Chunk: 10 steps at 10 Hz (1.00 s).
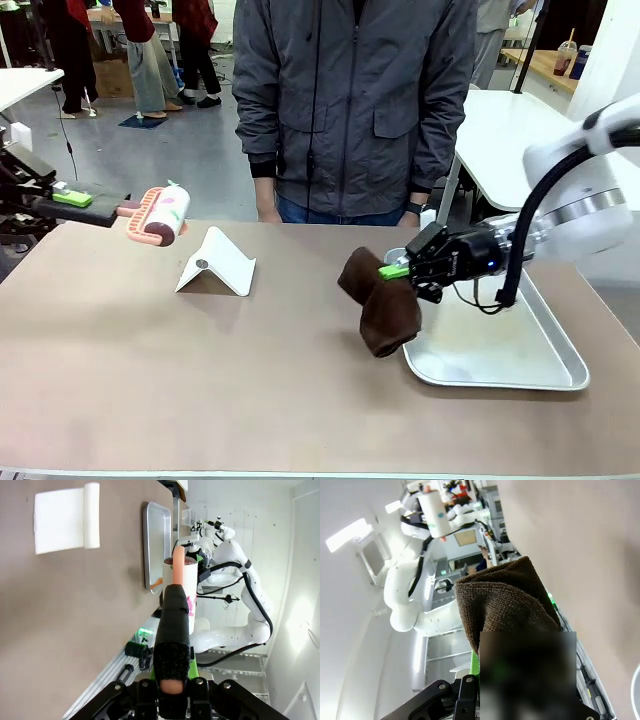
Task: Clean the surface of the table.
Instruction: Return the Lint Roller and towel to their original positions.
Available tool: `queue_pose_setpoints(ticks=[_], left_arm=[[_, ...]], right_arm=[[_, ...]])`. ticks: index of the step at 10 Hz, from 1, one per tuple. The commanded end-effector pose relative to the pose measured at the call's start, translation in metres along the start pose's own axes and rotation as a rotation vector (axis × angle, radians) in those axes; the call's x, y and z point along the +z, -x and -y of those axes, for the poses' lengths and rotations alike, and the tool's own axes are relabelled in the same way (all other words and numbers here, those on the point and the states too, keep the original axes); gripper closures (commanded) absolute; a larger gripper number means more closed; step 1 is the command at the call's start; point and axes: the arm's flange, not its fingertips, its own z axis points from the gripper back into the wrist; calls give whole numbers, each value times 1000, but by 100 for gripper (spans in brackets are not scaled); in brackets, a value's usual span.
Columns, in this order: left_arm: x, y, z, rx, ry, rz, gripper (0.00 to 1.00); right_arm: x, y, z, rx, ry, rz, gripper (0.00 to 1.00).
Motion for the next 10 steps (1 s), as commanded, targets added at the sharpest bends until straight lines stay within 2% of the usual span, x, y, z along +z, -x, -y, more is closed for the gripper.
queue_pose_setpoints(ticks=[1,3,7,9,10], left_arm=[[-19,-6,10,8,4,64,78],[-39,-19,16,-4,-39,84,78],[-71,-54,21,13,-118,75,78],[-80,-66,21,27,-150,67,78],[-84,-73,19,38,-165,62,78]], right_arm=[[-17,-15,6,8,-13,-36,89],[-29,-23,19,30,7,6,89],[-29,-30,16,164,64,214,89],[-24,-32,13,174,101,261,89],[-21,-31,13,120,120,238,89]])
